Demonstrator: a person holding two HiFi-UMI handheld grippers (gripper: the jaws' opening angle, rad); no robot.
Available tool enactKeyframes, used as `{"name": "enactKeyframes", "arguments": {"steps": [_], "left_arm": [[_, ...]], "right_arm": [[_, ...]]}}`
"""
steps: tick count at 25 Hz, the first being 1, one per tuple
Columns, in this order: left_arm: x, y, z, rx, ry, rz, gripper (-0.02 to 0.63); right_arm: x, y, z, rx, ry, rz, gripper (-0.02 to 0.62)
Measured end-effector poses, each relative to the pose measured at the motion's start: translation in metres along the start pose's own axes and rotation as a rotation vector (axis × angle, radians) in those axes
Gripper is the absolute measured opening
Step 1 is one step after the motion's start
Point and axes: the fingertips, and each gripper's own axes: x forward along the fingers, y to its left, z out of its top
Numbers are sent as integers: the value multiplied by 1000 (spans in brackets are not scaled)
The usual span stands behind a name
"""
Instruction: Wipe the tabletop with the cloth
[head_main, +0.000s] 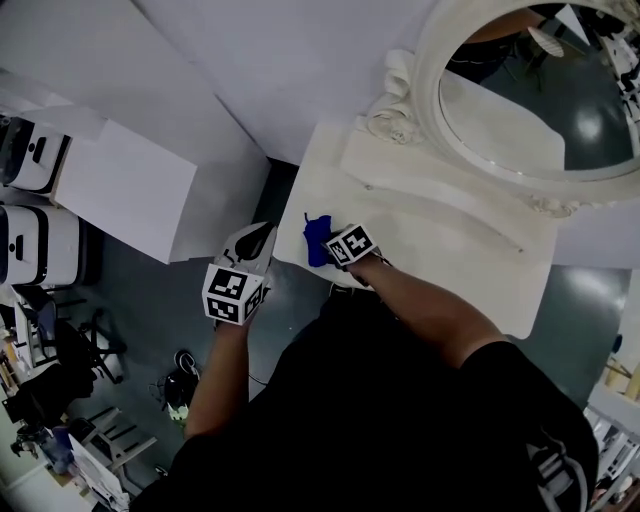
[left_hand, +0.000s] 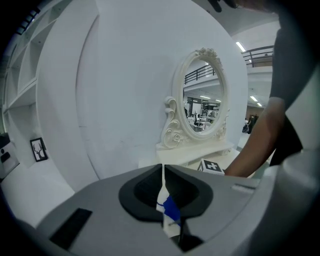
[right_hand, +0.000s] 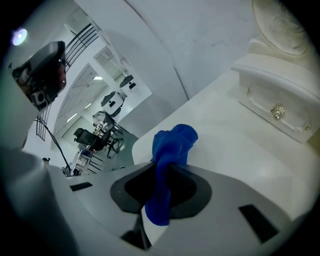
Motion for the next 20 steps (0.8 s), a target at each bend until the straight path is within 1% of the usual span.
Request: {"name": "enactKeyframes", "arguments": {"steps": [4, 9, 14, 20], "left_arm": [[-3, 7, -6, -9, 9, 1, 21], [3, 5, -4, 2, 11, -19, 21], [18, -5, 5, 27, 9, -54, 21], [47, -35, 23, 62, 3, -116, 21]], "right_arm": [[9, -5, -12, -5, 30, -22, 60], [7, -17, -22, -35, 46, -47, 60], [-12, -34, -38, -6, 45, -77, 60], [-47, -65, -74, 62, 42, -125, 60]]}}
